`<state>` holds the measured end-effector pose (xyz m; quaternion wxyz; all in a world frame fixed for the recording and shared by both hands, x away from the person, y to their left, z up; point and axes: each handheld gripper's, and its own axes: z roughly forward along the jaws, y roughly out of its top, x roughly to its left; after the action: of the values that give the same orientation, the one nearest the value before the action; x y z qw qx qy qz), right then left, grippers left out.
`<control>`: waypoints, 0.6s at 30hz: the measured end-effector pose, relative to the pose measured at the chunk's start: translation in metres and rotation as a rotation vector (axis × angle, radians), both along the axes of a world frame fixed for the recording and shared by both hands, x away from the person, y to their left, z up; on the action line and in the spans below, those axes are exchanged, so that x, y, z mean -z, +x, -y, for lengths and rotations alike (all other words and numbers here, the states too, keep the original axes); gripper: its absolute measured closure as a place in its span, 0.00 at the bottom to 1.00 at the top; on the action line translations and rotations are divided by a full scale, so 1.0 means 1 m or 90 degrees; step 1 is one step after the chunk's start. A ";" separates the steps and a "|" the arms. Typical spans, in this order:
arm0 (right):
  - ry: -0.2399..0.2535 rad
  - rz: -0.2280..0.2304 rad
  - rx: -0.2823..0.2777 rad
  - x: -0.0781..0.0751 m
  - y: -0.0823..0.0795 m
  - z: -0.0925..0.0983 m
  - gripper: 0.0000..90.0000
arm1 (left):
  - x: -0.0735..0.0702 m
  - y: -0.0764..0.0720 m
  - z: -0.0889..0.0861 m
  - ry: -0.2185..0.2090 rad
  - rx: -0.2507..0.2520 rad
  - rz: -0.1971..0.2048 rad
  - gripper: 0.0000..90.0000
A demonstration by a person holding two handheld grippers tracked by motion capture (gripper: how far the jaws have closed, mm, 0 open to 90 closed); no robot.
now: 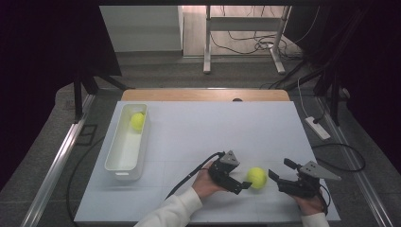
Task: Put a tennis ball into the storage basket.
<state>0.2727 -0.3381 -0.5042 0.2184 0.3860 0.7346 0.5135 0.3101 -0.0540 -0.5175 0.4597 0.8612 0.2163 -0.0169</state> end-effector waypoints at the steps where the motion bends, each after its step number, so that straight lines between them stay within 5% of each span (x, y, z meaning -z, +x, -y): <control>1: 0.001 0.001 0.000 0.000 0.000 0.000 0.19 | 0.001 0.000 0.002 0.002 0.002 0.000 0.13; 18: -0.001 0.000 0.001 0.000 0.000 0.001 0.19 | 0.005 0.002 0.012 0.018 0.009 -0.004 0.12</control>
<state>0.2731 -0.3386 -0.5047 0.2196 0.3864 0.7347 0.5125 0.3120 -0.0664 -0.5222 0.4466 0.8691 0.2117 -0.0200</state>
